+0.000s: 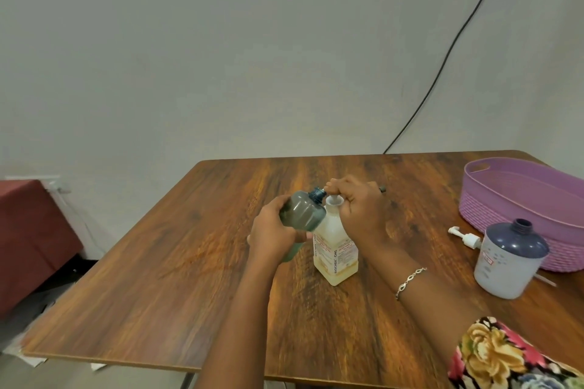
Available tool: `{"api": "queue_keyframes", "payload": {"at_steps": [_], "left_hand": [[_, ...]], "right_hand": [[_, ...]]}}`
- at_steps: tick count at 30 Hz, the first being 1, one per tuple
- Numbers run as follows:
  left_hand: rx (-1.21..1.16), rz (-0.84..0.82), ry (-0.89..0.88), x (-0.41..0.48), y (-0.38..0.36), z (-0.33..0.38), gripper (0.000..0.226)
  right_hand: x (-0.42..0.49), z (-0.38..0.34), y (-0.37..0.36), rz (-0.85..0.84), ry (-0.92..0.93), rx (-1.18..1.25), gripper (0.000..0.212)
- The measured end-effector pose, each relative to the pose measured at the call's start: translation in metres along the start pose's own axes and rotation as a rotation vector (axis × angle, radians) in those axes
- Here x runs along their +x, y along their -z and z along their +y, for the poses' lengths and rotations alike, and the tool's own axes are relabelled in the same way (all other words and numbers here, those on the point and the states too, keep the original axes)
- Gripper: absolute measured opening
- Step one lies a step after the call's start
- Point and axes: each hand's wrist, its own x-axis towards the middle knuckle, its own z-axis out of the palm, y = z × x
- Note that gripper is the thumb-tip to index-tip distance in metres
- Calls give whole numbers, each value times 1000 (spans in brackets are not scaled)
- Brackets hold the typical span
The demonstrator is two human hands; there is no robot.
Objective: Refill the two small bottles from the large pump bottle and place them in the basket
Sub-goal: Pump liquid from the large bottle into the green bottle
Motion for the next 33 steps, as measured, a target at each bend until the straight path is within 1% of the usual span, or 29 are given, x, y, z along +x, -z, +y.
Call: {"api": "queue_keyframes", "payload": {"at_steps": [2, 6, 8, 12, 17, 22, 27, 30, 33], "left_hand": [[5, -6, -1, -1, -1, 0, 78], [0, -7, -4, -2, 2, 3, 79], [4, -5, -11, -2, 3, 4, 78], [10, -6, -17, 1, 3, 3, 78], [-6, -10, 3, -3, -2, 0, 78], [-11, -3, -3, 0, 1, 1, 78], [8, -2, -28, 3, 1, -4, 77], [0, -11, -21, 4, -2, -5, 77], [-8, -18, -14, 3, -1, -4, 78]], "right_hand": [[1, 0, 0, -4, -8, 2, 26], [17, -2, 10, -87, -34, 76, 22], [25, -4, 12, -107, -43, 81, 28], [12, -5, 4, -41, -6, -19, 31], [6, -3, 5, -61, -39, 8, 28], [29, -5, 15, -170, -61, 55, 21], [8, -6, 5, -79, -8, -21, 29], [9, -1, 1, -87, -26, -10, 32], [14, -1, 6, -105, -31, 54, 28]]}}
